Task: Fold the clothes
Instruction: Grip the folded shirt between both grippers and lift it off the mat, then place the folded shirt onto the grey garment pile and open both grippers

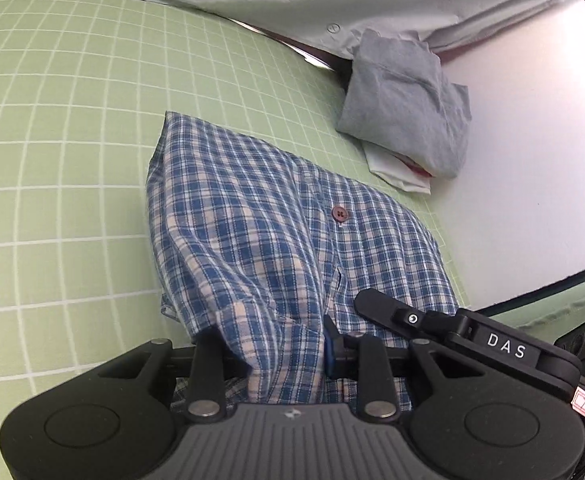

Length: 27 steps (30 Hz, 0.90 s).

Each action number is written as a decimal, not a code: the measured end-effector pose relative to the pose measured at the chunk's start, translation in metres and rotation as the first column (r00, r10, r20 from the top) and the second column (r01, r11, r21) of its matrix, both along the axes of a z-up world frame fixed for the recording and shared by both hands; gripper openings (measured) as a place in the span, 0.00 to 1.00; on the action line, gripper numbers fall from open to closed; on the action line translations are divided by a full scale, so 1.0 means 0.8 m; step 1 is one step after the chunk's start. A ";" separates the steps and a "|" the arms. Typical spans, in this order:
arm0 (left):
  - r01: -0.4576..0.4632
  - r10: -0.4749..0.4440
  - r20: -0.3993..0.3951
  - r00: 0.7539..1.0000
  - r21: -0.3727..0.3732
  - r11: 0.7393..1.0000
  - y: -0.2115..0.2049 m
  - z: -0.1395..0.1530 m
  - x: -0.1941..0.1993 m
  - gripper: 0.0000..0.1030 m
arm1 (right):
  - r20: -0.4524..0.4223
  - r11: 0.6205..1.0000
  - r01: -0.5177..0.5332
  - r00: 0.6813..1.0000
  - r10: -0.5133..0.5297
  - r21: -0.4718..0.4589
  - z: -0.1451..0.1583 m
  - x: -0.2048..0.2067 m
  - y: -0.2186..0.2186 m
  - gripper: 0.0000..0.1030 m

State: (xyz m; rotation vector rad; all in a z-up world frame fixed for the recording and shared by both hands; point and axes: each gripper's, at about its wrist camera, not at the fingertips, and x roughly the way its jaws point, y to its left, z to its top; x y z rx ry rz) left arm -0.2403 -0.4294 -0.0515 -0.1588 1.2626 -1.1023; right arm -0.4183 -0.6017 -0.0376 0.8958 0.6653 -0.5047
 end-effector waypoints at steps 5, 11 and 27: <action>0.009 -0.008 0.060 0.998 -0.025 1.000 -0.099 0.021 -0.030 0.29 | 0.039 0.999 -0.002 0.999 0.004 -0.044 0.003 -0.044 -0.079 0.30; 0.014 0.002 0.128 0.992 -0.126 0.992 -0.249 0.056 -0.071 0.29 | 0.098 0.988 -0.034 0.994 0.049 -0.150 0.034 -0.087 -0.229 0.30; -0.107 0.254 0.484 0.838 -0.310 0.945 -0.593 0.207 0.038 0.83 | 0.268 0.780 0.028 0.946 0.181 -0.625 0.206 0.022 -0.577 0.73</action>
